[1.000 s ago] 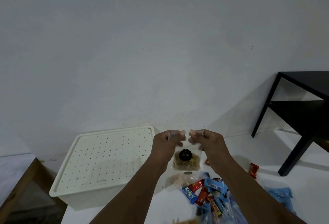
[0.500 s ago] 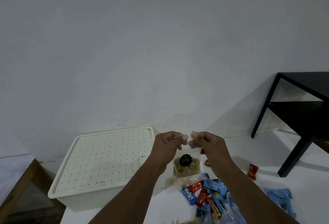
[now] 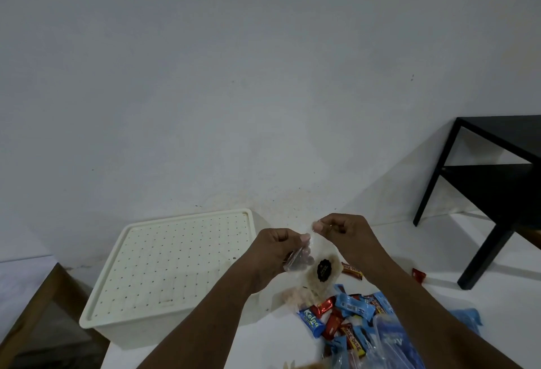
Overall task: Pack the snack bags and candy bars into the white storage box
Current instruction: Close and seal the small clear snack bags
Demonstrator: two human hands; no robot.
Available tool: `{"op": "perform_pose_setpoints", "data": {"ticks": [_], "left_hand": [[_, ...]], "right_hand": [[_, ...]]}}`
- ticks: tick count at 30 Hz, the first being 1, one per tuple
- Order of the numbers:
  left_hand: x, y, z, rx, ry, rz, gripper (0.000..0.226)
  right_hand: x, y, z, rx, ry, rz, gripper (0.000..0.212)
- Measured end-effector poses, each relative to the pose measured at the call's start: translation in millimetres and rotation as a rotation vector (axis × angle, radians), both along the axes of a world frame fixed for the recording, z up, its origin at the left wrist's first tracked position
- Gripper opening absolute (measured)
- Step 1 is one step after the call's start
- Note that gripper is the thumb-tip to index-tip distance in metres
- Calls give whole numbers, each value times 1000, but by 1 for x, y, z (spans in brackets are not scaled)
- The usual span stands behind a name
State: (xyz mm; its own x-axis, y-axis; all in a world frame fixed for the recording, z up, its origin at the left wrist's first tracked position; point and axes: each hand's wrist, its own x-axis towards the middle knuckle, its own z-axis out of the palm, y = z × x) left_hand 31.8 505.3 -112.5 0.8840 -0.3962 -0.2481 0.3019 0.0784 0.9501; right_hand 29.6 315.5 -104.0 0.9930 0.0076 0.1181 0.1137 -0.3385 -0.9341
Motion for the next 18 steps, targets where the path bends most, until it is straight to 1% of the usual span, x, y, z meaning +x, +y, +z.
{"op": "perform_pose_setpoints", "data": {"ticks": [2,5,8,13,15,18], "left_hand": [[-1,-1,-4,-33,10,25,21],[-3,-5,-9,14,-60,67,23],[-5,-10,-12,63,-135,114,25],[-4,-8,-13,84,-137,151,28],[-2,-9,-15,140,-166,152,29],[-3,-11,-16,211,-238,158,30]], "right_hand": [[-3,4,1,26,21,-15,15],[-8,13,-3,140,86,-21,18],[-8,17,-8,223,114,-40,13],[-5,14,-12,359,145,35,17],[-3,13,-12,362,161,45,20],[-1,15,-10,285,169,7,26]]}}
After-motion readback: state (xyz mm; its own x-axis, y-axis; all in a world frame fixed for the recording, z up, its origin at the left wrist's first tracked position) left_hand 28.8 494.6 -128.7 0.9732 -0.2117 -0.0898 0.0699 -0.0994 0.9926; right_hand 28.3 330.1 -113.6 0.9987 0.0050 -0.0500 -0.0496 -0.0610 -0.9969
